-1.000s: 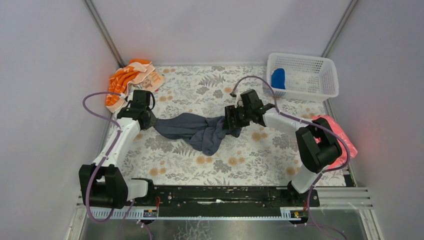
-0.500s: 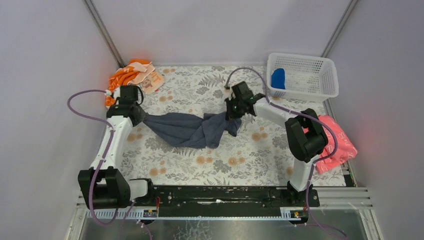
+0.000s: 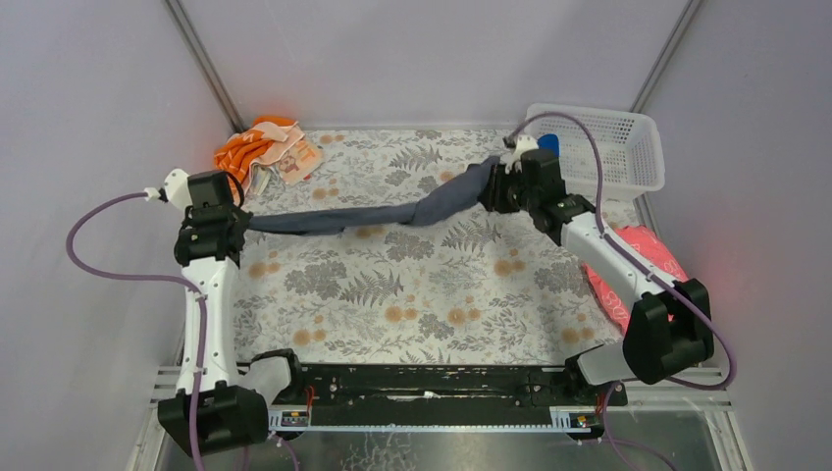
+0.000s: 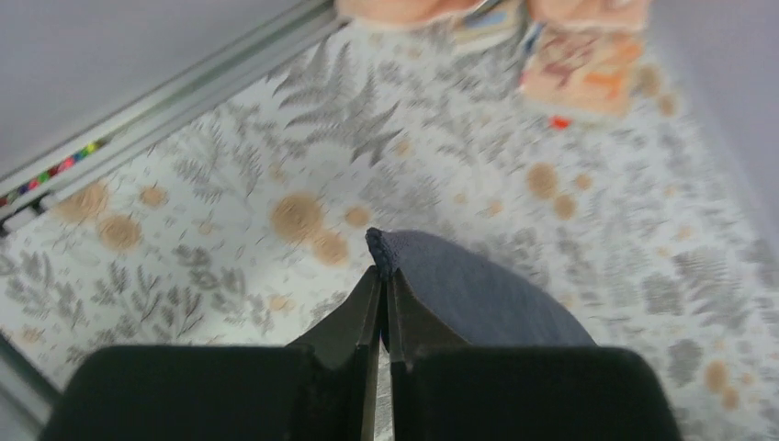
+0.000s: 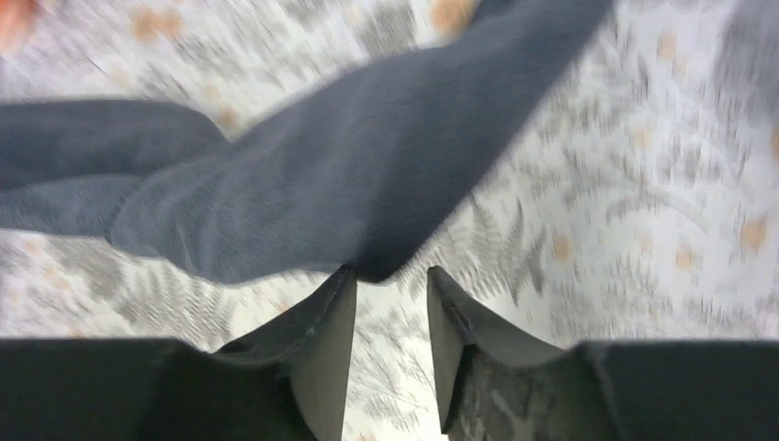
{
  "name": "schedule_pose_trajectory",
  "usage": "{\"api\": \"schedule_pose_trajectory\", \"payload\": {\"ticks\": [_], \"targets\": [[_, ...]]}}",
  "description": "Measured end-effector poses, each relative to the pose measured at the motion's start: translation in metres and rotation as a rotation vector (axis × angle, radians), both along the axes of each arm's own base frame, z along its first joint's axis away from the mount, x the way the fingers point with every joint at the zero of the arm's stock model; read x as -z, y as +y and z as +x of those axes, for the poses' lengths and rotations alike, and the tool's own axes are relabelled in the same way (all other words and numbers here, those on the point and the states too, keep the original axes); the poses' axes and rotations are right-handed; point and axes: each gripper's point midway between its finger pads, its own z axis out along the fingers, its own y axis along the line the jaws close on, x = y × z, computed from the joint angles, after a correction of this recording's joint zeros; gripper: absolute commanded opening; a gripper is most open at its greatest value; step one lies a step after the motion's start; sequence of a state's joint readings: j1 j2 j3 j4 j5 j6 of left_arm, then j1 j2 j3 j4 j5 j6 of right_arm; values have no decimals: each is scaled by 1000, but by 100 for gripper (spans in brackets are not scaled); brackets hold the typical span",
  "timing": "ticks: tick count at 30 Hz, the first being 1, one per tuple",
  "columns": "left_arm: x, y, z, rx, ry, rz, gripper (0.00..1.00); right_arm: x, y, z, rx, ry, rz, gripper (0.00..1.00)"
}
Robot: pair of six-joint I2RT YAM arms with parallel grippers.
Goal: Roll the towels
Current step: Flatten out the towel at the center of the board.
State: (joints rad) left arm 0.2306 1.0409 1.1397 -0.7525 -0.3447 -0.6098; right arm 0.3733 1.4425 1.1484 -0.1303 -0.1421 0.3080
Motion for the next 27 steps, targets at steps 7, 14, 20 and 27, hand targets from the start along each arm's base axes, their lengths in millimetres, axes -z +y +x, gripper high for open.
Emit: {"api": "schedule_pose_trajectory", "payload": {"ticks": [7, 14, 20, 27], "targets": [[82, -7, -18, 25, 214, -55, 2, 123, -32, -61, 65, 322, -121, 61], [88, -12, -13, 64, 224, -72, 3, 97, 0, -25, -13, 261, -115, 66], [89, -15, -12, 81, 225, -78, 3, 102, 77, 13, -160, 202, -171, 65], [89, -15, -12, 83, 224, -78, 3, 147, 122, 34, -205, 214, -262, 60]]}}
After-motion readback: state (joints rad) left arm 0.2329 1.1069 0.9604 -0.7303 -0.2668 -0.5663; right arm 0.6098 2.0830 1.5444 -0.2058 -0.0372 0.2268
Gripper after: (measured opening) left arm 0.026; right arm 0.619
